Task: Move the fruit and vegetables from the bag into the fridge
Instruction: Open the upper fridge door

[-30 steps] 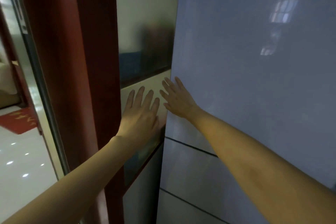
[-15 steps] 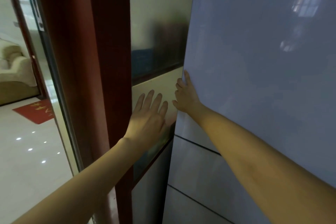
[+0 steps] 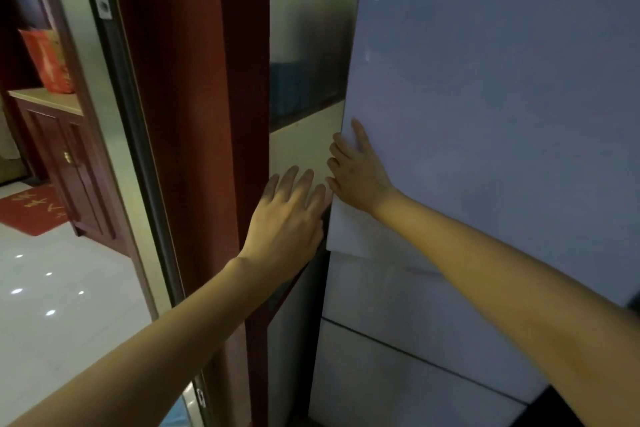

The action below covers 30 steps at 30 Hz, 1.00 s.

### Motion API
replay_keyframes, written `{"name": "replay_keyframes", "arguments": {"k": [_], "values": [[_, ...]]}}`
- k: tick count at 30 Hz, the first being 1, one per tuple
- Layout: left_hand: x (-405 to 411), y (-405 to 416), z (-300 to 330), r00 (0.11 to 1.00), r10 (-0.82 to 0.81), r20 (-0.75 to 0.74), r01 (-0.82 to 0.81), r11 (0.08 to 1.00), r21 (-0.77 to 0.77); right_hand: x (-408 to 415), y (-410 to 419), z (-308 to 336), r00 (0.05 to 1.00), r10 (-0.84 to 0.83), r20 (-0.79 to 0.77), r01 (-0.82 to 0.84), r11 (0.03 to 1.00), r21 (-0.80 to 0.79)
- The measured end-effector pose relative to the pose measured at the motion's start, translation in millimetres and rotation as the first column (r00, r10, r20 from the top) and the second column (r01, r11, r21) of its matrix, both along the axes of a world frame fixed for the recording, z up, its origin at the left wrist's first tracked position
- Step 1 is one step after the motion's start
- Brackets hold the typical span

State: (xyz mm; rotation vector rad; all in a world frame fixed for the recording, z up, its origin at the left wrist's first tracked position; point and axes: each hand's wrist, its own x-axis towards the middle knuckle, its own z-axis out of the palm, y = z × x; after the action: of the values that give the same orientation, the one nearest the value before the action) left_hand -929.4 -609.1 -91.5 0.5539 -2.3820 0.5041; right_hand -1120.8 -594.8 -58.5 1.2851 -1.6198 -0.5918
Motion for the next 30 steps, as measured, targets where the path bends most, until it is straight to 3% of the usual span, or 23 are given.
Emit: {"name": "replay_keyframes", "arguments": {"k": [4, 8, 10, 21, 30], "values": [[21.3, 19.4, -5.0, 0.998, -0.059, -0.018, 0.059, 0.998, 0.0, 26.5, 30.3, -9.5, 0.992, 0.084, 0.092, -0.083, 0.996, -0.016], [46.5, 34.8, -4.8, 0.999, -0.024, -0.039, 0.024, 1.0, -0.014, 48.9, 69.2, -17.1, 0.951, 0.303, 0.059, -0.29, 0.943, -0.165], [58.5, 39.9, -4.5, 0.999, 0.014, -0.033, -0.014, 1.0, 0.001, 60.7, 87.0, -18.3, 0.943, 0.329, 0.046, -0.316, 0.931, -0.184], [118.9, 102.9, -12.0, 0.999, 0.043, -0.028, -0.038, 0.989, 0.139, 140.5, 208.2, -19.6, 0.99, 0.128, 0.061, -0.119, 0.984, -0.13], [154.5, 197.2, -16.3, 0.993, -0.119, -0.011, 0.119, 0.981, 0.155, 199.9, 341.6, -37.1, 0.974, 0.026, 0.224, 0.034, 0.964, -0.263]]}}
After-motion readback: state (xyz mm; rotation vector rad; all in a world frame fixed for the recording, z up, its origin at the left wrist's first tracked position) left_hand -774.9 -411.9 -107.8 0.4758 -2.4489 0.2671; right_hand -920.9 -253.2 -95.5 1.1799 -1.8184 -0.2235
